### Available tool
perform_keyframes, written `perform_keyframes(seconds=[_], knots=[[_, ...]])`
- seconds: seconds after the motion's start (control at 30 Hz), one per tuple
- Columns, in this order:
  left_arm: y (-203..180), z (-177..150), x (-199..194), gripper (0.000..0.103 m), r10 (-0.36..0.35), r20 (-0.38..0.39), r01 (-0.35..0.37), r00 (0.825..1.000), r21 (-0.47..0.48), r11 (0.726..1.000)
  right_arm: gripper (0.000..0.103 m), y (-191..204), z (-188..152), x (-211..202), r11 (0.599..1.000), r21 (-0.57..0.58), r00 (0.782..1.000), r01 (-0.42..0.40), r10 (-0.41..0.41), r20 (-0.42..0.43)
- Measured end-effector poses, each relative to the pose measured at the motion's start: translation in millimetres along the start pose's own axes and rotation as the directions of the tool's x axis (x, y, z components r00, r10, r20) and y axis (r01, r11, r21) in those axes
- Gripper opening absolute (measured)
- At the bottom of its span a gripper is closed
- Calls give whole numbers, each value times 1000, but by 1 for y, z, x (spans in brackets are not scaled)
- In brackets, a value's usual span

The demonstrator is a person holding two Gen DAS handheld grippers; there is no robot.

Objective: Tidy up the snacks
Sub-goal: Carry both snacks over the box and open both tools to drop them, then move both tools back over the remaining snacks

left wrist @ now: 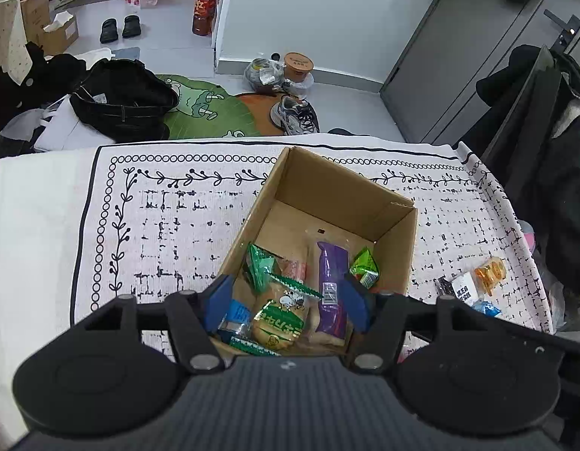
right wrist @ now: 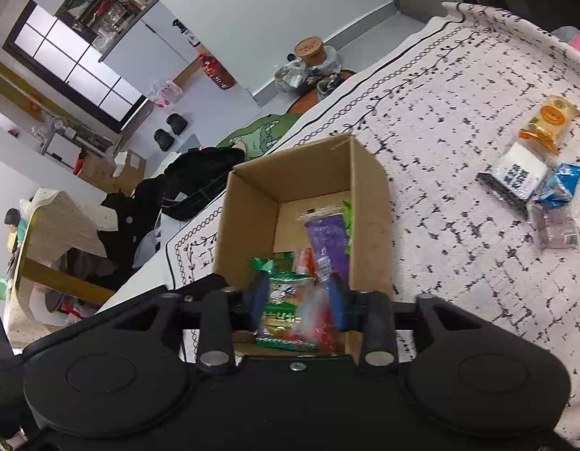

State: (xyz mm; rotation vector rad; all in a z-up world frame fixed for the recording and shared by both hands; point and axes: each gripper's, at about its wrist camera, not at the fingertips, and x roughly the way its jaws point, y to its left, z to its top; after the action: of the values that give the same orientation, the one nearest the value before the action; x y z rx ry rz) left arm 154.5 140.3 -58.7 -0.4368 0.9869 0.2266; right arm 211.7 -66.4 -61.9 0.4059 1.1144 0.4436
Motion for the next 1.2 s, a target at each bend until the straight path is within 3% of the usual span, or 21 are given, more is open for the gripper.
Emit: perform_keyframes(seconds=[0.2,0.33,0.73,1.07,1.2], knots=[[-7,-4,-1,70,-22,-17,22,1000,-10,1000,60,-18,4,-18,998,9,998,57,-57,38],[-18,-8,-1,71,-33,-25,33,999,1,999,76,-31,4,-28,994,4,993,105,-105,62],[-54,-22,3,78,-38,-47,41,998,64,997,101,-63,12,-56,988,-21,982,155,-152,113],[-87,-29,1,103,-56,-13,57,998,131,990,103,-96,15,-73,975,-47,967,217,-208,149],[-96,-31,3,103,-53,-5,53,999,140,989,103,-113,18,-81,974,-41,966,221,-213,149]])
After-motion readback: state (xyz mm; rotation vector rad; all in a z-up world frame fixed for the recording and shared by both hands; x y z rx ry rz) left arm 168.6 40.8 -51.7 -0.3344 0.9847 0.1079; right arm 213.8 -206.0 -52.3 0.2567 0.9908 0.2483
